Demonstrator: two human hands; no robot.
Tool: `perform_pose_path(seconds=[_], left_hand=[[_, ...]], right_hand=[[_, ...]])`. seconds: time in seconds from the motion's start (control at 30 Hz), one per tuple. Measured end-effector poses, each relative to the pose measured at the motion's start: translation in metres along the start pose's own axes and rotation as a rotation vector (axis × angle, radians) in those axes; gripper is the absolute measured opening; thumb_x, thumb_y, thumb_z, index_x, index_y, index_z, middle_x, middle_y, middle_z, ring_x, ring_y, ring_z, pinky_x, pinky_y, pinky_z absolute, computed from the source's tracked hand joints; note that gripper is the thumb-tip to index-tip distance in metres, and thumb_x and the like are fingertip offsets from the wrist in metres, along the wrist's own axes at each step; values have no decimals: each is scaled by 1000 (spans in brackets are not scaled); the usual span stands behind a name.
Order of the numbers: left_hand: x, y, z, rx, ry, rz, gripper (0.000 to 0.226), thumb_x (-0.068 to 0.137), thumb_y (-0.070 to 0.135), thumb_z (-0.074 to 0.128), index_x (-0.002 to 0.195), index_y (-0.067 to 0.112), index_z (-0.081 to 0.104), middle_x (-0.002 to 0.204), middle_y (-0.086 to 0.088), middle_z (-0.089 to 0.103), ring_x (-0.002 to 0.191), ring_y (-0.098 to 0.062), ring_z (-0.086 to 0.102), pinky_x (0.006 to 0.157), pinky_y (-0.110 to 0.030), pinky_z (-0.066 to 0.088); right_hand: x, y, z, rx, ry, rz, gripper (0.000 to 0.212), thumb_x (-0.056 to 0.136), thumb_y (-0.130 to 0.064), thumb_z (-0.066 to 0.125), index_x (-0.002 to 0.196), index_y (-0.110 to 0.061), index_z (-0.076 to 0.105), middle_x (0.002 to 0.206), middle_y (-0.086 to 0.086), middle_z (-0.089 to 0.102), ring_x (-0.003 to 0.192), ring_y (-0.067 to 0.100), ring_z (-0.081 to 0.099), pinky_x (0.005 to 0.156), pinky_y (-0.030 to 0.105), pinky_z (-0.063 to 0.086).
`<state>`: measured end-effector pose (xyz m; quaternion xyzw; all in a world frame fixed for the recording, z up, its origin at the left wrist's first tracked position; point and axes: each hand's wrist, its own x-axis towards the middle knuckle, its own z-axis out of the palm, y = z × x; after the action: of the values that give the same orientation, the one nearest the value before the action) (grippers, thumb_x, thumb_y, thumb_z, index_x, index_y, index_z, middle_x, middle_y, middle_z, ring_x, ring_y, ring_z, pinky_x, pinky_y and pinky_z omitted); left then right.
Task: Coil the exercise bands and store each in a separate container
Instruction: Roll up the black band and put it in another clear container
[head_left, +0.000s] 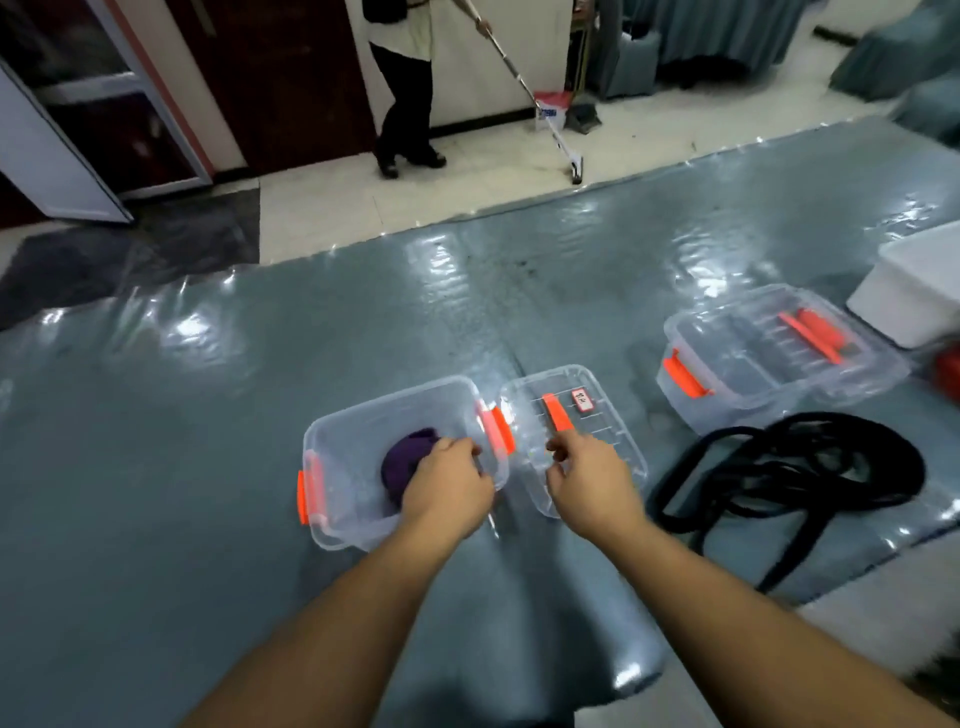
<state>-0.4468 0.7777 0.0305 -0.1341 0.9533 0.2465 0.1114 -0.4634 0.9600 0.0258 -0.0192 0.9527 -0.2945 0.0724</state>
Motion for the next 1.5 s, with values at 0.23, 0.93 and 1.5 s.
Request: perform_pose_path(seconds=[0.23, 0.93, 1.5], left_hand=[[-49, 113, 90, 114, -160, 141, 43, 94, 26, 55, 136, 26, 61, 144, -5, 58, 129, -29, 58, 106, -40, 50], [-58, 347, 213, 254, -388, 467, 45, 94, 27, 50, 139, 26, 59, 140, -2, 57, 126, -28, 59, 101, -44, 53], [75, 363, 255, 169, -408, 240, 38, 91, 32, 51, 124, 22, 66, 131, -5, 62, 118, -29, 63, 99, -42, 53]], right_hand=[[-61, 162, -62, 65, -196, 357, 36, 95, -27, 59, 130, -18, 61, 128, 7, 70, 120, 31, 64, 96, 33, 49], [-105, 347, -207, 381, 82, 657, 17, 95, -26, 58, 112, -27, 60, 103, 0, 70, 89, 25, 70, 58, 31, 54], [88, 401, -216, 48, -188, 506, 27, 92, -25, 63, 118, -23, 66, 102, -7, 69, 107, 21, 66, 90, 26, 47]])
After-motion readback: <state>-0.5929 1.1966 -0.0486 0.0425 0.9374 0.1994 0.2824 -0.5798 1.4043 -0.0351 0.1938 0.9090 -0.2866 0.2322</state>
